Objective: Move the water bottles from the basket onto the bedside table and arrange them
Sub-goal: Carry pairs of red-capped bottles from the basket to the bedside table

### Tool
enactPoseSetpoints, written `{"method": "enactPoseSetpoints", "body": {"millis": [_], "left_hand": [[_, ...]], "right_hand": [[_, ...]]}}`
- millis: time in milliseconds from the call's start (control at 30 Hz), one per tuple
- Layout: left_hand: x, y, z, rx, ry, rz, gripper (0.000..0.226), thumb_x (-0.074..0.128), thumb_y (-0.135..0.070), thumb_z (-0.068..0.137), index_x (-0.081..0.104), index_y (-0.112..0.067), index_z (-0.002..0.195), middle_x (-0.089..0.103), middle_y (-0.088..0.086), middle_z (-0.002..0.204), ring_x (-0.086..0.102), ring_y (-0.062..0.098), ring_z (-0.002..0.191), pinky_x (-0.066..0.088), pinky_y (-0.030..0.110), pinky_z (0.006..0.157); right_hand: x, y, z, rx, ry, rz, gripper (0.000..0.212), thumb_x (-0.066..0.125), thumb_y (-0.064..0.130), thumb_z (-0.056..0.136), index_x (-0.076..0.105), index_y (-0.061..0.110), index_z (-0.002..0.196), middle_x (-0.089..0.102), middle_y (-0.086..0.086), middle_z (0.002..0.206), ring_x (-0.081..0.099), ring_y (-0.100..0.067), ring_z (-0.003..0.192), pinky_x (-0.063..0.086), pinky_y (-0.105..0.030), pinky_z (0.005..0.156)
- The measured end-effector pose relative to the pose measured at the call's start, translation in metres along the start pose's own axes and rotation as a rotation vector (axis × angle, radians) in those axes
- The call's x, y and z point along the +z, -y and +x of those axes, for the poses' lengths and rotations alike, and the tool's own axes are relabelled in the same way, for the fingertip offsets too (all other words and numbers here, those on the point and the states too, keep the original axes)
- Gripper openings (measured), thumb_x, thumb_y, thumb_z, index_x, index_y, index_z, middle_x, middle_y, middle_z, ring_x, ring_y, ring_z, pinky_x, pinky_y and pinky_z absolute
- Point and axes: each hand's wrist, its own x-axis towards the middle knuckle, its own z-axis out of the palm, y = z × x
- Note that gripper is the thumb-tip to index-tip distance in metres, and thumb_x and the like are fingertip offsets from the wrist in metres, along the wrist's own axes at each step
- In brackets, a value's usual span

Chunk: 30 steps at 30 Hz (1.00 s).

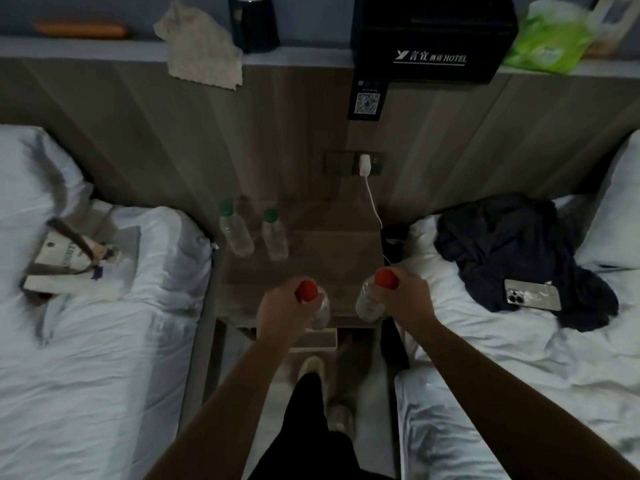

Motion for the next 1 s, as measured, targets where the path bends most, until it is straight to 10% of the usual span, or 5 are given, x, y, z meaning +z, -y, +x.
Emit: {"method": "enactPoseSetpoints", "body": {"millis": [367, 500, 1000], "left_hand": [[0.026, -0.013, 0.158, 0.042, 0.124, 0.154, 0.028, 0.064, -0.047, 0.080, 0.061, -0.032, 0.104, 0.068, -0.007, 0.092, 0.064, 0.012, 0.088, 0.053, 0.031, 0.082], [0.039, -0.014, 0.196, 0.065, 0.149, 0.154, 0.031, 0.065, -0.046, 0.080, 0.061, -0.030, 0.106, 0.068, -0.007, 0.097, 0.064, 0.012, 0.091, 0.052, 0.030, 0.081], [0.066, -0.005, 0.240, 0.059, 0.157, 0.067, 0.031, 0.061, -0.041, 0.086, 0.059, -0.027, 0.114, 0.068, -0.002, 0.104, 0.062, 0.017, 0.097, 0.045, 0.027, 0.081]], "right_hand": [[0.012, 0.027, 0.121, 0.201, 0.003, -0.071, 0.020, 0.070, 0.037, 0.077, 0.064, 0.029, 0.095, 0.066, 0.002, 0.089, 0.064, -0.017, 0.084, 0.042, -0.021, 0.061], [0.018, 0.030, 0.153, 0.267, 0.022, -0.121, 0.030, 0.065, 0.037, 0.077, 0.064, 0.027, 0.105, 0.068, -0.005, 0.105, 0.062, -0.027, 0.101, 0.050, -0.034, 0.086], [0.031, 0.002, 0.197, 0.329, 0.009, -0.055, 0.036, 0.064, 0.034, 0.076, 0.059, 0.034, 0.112, 0.069, -0.004, 0.103, 0.064, -0.027, 0.099, 0.054, -0.045, 0.086]]}}
